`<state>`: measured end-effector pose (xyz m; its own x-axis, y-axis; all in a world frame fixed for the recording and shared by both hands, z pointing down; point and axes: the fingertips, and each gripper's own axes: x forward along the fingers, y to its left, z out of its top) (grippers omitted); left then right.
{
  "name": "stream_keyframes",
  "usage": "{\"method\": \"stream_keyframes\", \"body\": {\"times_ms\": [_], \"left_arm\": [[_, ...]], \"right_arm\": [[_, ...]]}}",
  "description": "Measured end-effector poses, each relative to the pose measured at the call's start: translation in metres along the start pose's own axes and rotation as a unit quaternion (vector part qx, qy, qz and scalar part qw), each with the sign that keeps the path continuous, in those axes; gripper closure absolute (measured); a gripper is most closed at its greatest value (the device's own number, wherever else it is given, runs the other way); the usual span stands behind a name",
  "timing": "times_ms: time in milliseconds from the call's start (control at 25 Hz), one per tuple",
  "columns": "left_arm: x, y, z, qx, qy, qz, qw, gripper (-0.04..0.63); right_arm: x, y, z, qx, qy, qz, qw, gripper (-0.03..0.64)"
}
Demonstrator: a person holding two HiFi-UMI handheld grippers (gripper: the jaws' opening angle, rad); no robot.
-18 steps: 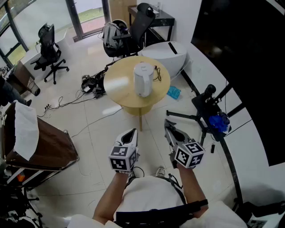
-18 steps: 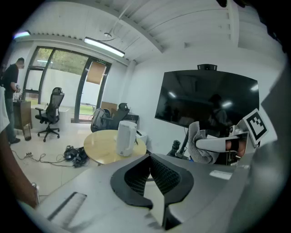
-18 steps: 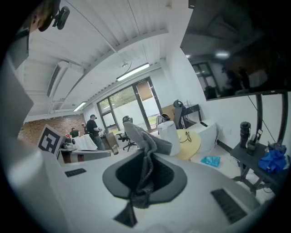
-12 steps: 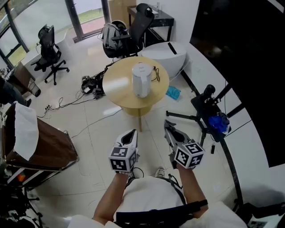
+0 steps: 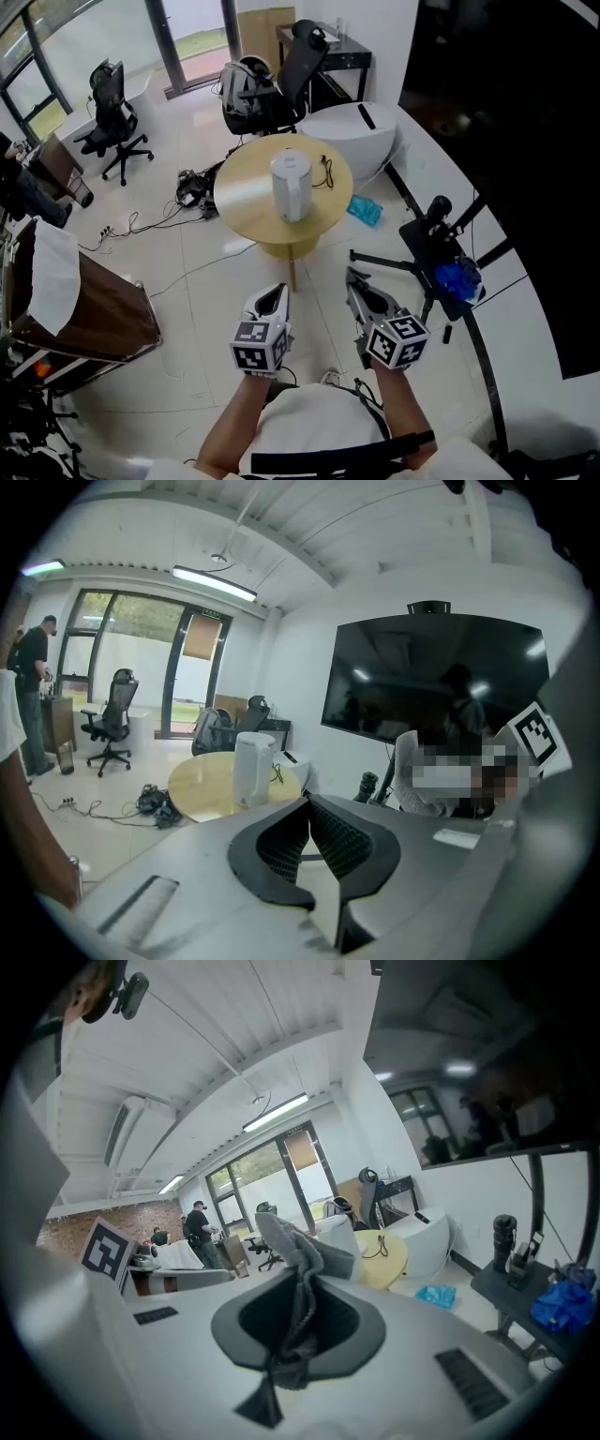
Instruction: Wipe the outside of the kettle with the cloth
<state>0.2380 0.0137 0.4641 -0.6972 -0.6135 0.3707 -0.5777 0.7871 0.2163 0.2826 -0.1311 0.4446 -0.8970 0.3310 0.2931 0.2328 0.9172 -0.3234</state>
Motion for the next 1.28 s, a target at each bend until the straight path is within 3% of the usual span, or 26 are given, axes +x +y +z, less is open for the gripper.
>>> {"method": "stream_keyframes", "body": {"times_ms": [80, 200, 440, 560, 840, 1280], "left_arm": [[0.006, -0.006, -0.001, 0.006, -0.002, 0.013, 0.9999, 0.591], [0.016, -0.008, 0.001, 0.015, -0.002, 0.036, 0.9992, 0.511], [0.044, 0.012, 0.021, 0.031, -0.013, 0.069, 0.9971, 0.473], [0.075, 0.026, 0.026, 0.025, -0.010, 0.075, 0.9968, 0.402], [0.160, 0.066, 0.035, 0.026, 0.010, 0.066, 0.9975, 0.271], [0.252, 0.092, 0.047, 0.035, 0.046, -0.003, 0.9983, 0.266]], "right_arm": [[-0.003, -0.008, -0.001, -0.004, 0.004, 0.006, 1.000, 0.588], [-0.003, -0.019, -0.001, -0.012, 0.010, 0.019, 1.000, 0.588], [0.015, -0.030, 0.013, -0.018, 0.005, 0.028, 0.999, 0.588], [0.033, -0.036, 0.021, -0.018, 0.004, 0.025, 1.000, 0.588], [0.096, -0.042, 0.045, -0.014, 0.004, -0.007, 1.000, 0.588], [0.178, -0.050, 0.085, -0.009, 0.000, -0.087, 0.996, 0.588]]}}
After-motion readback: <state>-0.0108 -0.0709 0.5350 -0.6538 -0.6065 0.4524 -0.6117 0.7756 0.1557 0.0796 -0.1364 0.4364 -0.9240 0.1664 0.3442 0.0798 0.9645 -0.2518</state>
